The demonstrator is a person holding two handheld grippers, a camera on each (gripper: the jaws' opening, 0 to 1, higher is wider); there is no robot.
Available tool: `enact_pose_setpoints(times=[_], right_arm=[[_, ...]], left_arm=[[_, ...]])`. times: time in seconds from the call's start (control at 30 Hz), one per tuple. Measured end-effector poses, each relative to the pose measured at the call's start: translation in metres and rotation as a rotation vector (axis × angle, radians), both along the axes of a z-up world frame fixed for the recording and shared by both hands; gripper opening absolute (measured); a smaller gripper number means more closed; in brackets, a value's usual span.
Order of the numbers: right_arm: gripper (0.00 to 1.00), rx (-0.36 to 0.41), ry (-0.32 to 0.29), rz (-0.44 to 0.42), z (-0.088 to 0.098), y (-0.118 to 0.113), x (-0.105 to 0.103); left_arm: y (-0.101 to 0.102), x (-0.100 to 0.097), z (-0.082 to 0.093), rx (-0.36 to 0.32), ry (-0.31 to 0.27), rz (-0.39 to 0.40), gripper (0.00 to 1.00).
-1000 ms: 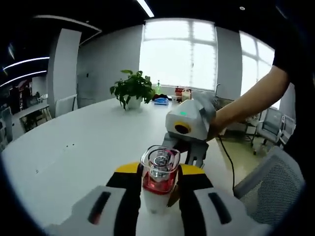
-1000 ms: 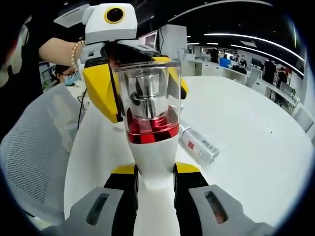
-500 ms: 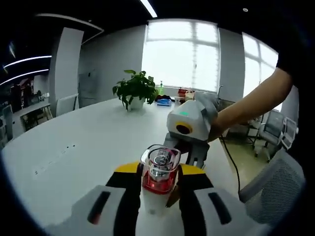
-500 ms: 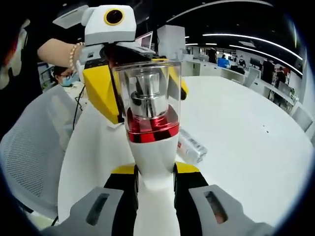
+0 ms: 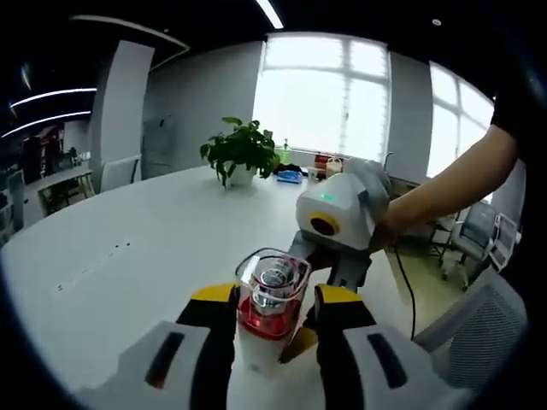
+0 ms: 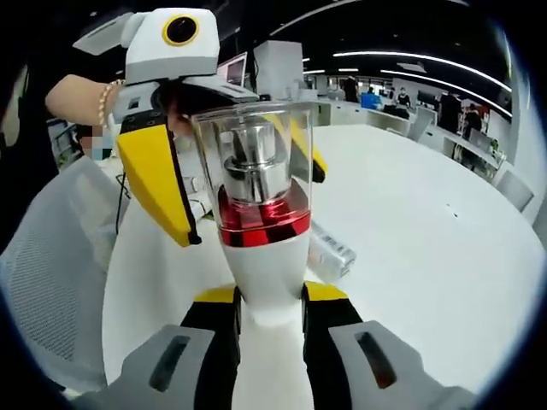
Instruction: Arrange the skincare products in the storage area until every visible bottle or jar stands upright without overlapping.
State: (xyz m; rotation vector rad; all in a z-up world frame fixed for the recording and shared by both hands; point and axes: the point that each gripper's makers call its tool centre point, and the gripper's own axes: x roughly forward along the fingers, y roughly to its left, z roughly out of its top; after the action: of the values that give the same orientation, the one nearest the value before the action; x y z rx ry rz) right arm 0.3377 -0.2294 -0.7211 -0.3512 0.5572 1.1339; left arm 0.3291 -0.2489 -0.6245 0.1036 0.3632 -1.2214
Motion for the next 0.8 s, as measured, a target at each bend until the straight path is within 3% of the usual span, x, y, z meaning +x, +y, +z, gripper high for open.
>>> enact_pose_setpoints(times=[0.23,0.43,0.8], right_arm=[[0.33,-0.023,0.001,-0.048,-0.004,-0.004,-0.004],[0.53,-0.012,0.018,-0.081,-0.008,0.002,-0.024],[0.66,-0.002,0.013,-0.142,-0.004,0.001,-0.035]], left_arm=[[0.008,-0.006,-0.001,0.013,0.011,0.032,0.34],[0.021,-0.007,-0.008,0.029,0.034,0.075,0.41],[0.049,-0.022,-0.019,0.049,0.085,0.161,0.57]])
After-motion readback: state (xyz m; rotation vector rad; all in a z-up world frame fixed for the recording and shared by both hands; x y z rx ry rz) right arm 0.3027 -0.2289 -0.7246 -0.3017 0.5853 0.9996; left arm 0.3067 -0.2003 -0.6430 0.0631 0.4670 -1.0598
